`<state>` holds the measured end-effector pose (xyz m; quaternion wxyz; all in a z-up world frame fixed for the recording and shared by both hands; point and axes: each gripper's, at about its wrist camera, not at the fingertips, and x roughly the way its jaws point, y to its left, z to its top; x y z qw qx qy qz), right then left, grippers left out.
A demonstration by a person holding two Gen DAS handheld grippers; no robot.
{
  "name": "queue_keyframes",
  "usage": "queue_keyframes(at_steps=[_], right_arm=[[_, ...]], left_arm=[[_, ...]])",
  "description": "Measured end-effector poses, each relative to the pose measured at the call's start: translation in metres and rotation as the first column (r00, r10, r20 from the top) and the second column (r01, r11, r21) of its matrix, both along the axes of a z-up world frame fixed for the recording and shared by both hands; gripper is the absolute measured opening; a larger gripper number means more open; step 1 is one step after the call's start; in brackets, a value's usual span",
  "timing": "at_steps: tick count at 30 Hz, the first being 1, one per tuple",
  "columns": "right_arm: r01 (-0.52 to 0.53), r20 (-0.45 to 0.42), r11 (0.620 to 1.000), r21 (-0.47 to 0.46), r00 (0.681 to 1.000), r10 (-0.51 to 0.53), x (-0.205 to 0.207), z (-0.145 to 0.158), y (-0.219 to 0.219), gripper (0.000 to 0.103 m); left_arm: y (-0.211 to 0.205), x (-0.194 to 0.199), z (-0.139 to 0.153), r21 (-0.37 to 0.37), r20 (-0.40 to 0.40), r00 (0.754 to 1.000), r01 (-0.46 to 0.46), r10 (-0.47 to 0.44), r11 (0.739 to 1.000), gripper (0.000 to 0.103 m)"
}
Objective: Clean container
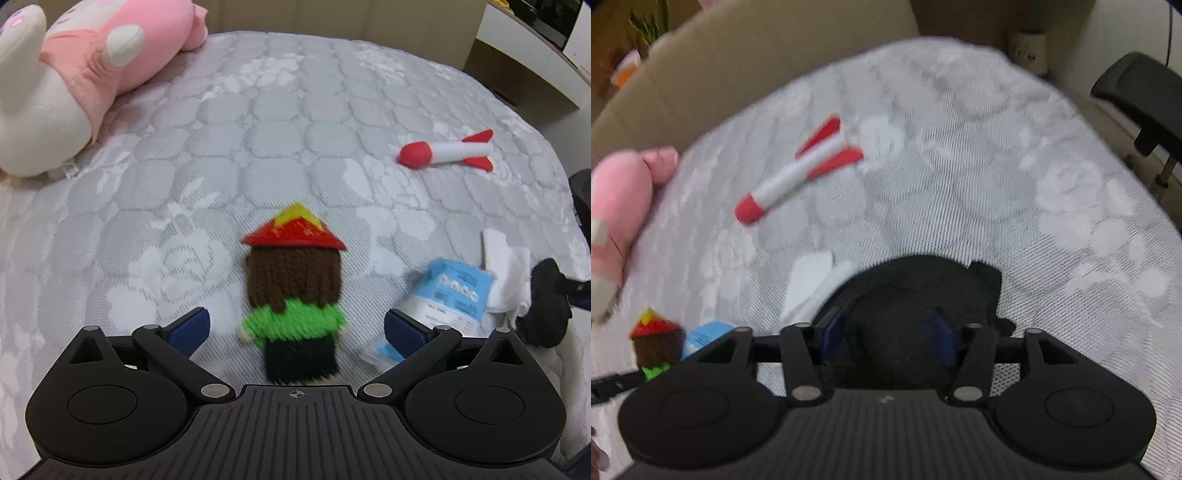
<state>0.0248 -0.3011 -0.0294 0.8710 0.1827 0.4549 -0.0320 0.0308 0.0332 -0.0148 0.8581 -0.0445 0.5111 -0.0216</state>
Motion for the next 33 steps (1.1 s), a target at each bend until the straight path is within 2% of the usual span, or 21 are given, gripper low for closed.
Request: queue_keyframes(at_steps=[1,3,5,7,8,10,13,15,18,22,25,28,33], right_arm=[[-0.008,0.022,1.0,0.01,1.0,0.008,-0.007,0.006,0.002,0.067],[-0.047,0.048,0.999,0.016,0.998,0.046,-0.024,0.014,0.014,0.081],[-0.098,0.072,0.995,0.008,0.993,0.097,-0.04,0.021,0.029,0.089],[-0.159,0.109,0.987,-0.026,0.981,0.16,-0.056,0.031,0.046,0.093],[-0.173,0.123,0.984,-0.045,0.976,0.177,-0.062,0.035,0.052,0.103],[-0.18,0.137,0.982,-0.061,0.973,0.187,-0.072,0.039,0.062,0.103],[-0.202,0.077,0.979,-0.027,0.976,0.203,-0.081,0.03,0.073,0.103],[-0.211,0.041,0.976,-0.052,0.976,0.213,-0.084,0.028,0.078,0.103],[-0.191,0.039,0.977,-0.097,0.98,0.196,-0.084,0.031,0.08,0.103],[-0.154,-0.012,0.986,-0.07,0.988,0.154,-0.087,0.027,0.077,0.103],[-0.134,-0.009,0.987,-0.088,0.991,0.134,-0.093,0.028,0.081,0.103],[-0.157,-0.003,0.981,-0.115,0.987,0.158,-0.097,0.031,0.086,0.103],[-0.214,-0.004,0.96,-0.18,0.976,0.216,-0.101,0.033,0.097,0.103]], left_arm=[[-0.003,-0.005,0.001,-0.011,-0.003,1.0,0.0,0.0,1.0,0.103],[-0.008,-0.023,0.006,-0.037,0.002,1.0,0.007,-0.007,0.999,0.103],[-0.014,-0.041,0.009,-0.054,0.016,1.0,0.02,-0.02,0.998,0.103],[-0.018,-0.059,0.012,-0.053,0.04,0.998,0.046,-0.044,0.998,0.103],[-0.02,-0.066,0.013,-0.039,0.052,0.997,0.054,-0.052,0.998,0.103],[-0.026,-0.078,0.015,0.014,0.077,0.995,0.059,-0.06,0.998,0.103],[-0.042,-0.089,0.018,0.08,0.101,0.992,0.065,-0.073,0.995,0.103],[-0.05,-0.093,0.021,0.11,0.125,0.988,0.079,-0.092,0.991,0.103],[-0.057,-0.103,0.026,0.165,0.166,0.98,0.079,-0.107,0.983,0.103],[-0.061,-0.111,0.025,0.2,0.159,0.982,0.066,-0.098,0.978,0.103],[-0.059,-0.115,0.026,0.175,0.152,0.985,0.056,-0.083,0.983,0.103],[-0.056,-0.117,0.027,0.147,0.14,0.988,0.041,-0.061,0.988,0.103],[-0.051,-0.118,0.026,0.152,0.138,0.989,0.03,-0.051,0.988,0.103]])
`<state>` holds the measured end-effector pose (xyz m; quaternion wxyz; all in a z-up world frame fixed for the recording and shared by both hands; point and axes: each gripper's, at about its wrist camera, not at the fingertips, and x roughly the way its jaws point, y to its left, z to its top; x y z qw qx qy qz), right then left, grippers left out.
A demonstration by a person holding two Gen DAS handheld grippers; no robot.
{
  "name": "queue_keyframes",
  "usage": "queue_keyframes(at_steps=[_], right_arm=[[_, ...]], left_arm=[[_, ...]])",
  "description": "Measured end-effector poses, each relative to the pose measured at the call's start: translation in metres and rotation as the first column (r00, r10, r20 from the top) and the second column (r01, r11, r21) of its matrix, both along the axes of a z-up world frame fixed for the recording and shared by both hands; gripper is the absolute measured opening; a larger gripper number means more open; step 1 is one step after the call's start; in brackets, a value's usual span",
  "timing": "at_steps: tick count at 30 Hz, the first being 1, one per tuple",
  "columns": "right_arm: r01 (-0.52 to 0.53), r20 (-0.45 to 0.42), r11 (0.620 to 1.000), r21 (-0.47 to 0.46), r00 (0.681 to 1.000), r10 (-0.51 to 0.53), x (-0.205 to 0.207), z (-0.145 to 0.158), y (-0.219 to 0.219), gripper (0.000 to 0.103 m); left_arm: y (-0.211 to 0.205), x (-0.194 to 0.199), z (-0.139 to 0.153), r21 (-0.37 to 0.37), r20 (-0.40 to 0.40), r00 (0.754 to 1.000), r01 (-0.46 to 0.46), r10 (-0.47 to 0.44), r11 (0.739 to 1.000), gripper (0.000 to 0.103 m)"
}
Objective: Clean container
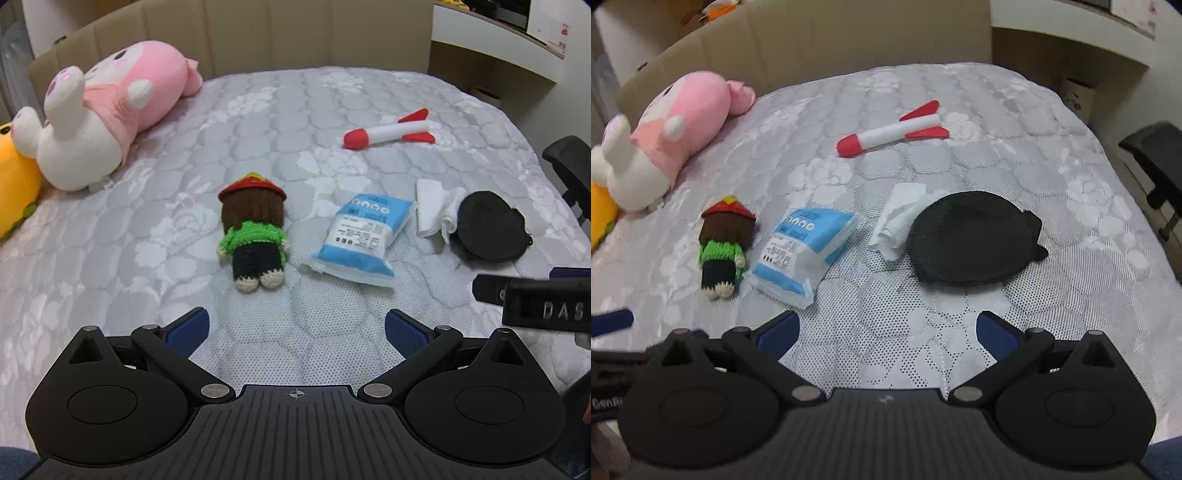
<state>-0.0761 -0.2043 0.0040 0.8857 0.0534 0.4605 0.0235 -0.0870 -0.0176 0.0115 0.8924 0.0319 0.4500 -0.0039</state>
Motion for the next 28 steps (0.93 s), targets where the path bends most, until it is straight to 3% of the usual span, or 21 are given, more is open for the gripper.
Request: queue_keyframes(at_steps=[16,28], right_arm=[[0.008,-0.028,1.0,-0.009,1.0,-0.008,0.003,-0.003,-0.003,0.103],[-0.005,-0.025,1.0,-0.014,1.0,0.005,0.0,-0.001,0.0,0.103]], left_arm=[[0.012,0.004,-0.003,-0.069,-0.04,0.998,-0.043,0.041,0.997,0.103],[0.015,0.006,-0.002,-0.092,-0.011,0.999,-0.052,0.052,0.994,0.103]])
